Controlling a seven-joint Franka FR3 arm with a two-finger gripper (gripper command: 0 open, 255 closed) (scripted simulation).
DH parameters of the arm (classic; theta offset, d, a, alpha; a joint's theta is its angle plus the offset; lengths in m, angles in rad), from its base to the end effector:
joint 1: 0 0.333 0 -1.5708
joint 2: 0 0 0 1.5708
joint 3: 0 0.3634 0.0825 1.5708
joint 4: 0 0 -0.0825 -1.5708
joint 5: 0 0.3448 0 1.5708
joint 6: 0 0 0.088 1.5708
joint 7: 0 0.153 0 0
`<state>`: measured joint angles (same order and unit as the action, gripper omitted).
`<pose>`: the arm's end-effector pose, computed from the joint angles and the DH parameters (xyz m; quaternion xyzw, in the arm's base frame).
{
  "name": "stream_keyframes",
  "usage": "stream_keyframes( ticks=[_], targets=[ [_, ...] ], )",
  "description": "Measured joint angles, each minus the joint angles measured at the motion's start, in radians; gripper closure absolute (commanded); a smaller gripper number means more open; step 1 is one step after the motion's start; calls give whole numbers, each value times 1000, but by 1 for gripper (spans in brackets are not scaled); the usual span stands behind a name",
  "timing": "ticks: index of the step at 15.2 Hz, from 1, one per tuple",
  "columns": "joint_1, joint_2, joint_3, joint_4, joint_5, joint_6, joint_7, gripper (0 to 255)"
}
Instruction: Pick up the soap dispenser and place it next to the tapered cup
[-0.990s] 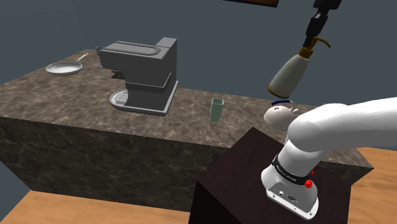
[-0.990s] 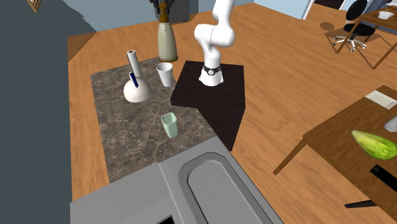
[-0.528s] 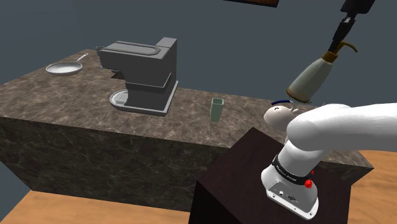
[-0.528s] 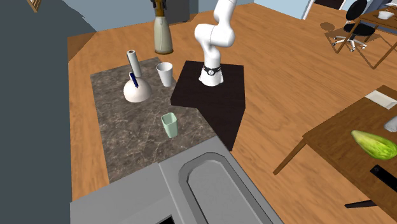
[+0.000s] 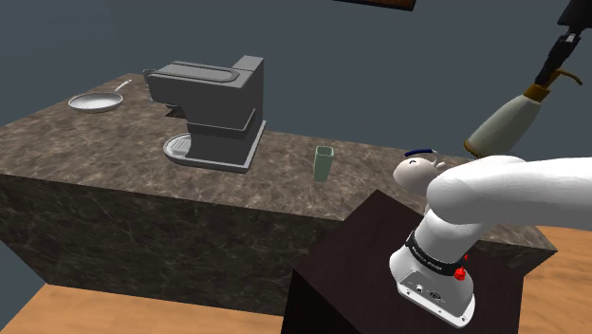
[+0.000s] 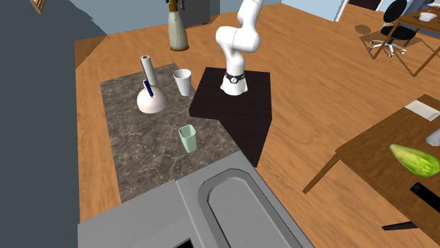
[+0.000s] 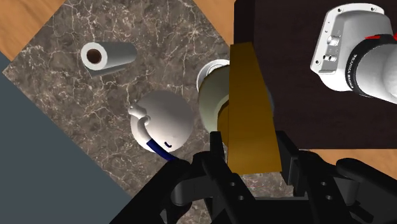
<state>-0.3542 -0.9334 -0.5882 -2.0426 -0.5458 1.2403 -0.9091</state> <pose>-0.0481 -0.2926 0.6326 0.9996 -0.0064 -0.0202 0.0162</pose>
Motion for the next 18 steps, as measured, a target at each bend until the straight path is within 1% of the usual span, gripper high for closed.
stream_keyframes(
  ticks=[2,4,11,13,18],
  targets=[
    [-3,-5,-36,21,-32,-4,-45,255],
    [1,2,-76,65,-64,-16,-97,255],
    [35,29,-231,199,-167,-13,-267,255],
    [37,25,-250,199,-181,-4,-280,255],
    [24,-7,-269,131,-203,39,-269,255]
  ],
)
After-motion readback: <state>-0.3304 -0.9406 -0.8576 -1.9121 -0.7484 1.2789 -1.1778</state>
